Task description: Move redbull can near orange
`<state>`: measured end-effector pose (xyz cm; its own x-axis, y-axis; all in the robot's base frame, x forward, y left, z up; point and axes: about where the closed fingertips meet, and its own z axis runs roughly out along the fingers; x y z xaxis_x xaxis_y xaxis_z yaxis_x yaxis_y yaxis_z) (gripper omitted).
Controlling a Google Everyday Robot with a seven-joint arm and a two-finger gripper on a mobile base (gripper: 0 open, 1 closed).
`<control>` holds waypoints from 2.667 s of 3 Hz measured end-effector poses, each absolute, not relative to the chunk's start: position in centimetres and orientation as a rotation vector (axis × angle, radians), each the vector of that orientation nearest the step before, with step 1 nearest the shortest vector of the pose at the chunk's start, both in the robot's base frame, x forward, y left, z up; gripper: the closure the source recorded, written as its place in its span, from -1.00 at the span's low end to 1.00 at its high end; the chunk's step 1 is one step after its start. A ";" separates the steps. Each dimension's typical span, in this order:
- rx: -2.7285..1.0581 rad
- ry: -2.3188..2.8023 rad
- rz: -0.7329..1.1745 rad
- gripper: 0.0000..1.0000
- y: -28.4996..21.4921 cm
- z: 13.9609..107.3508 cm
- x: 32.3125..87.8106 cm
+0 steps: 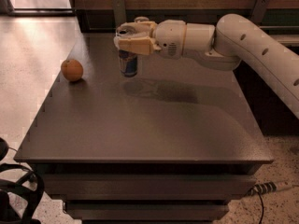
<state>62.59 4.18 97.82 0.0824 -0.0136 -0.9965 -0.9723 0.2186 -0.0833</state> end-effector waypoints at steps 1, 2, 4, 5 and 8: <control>-1.111 1.267 0.951 1.00 6.6 97.0 64.2; -1.131 1.277 0.974 1.00 9.6 95.4 65.2; -1.149 1.257 1.055 1.00 12.9 93.6 66.7; -1.164 1.239 1.073 1.00 13.4 93.5 67.3; -1.176 1.252 1.085 1.00 14.4 92.2 68.0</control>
Offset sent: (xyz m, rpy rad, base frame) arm 0.0397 0.0874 -0.0457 -0.0536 0.0352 0.0399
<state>68.05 14.42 92.19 0.0389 -0.0372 -0.9985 -0.9937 0.1040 -0.0426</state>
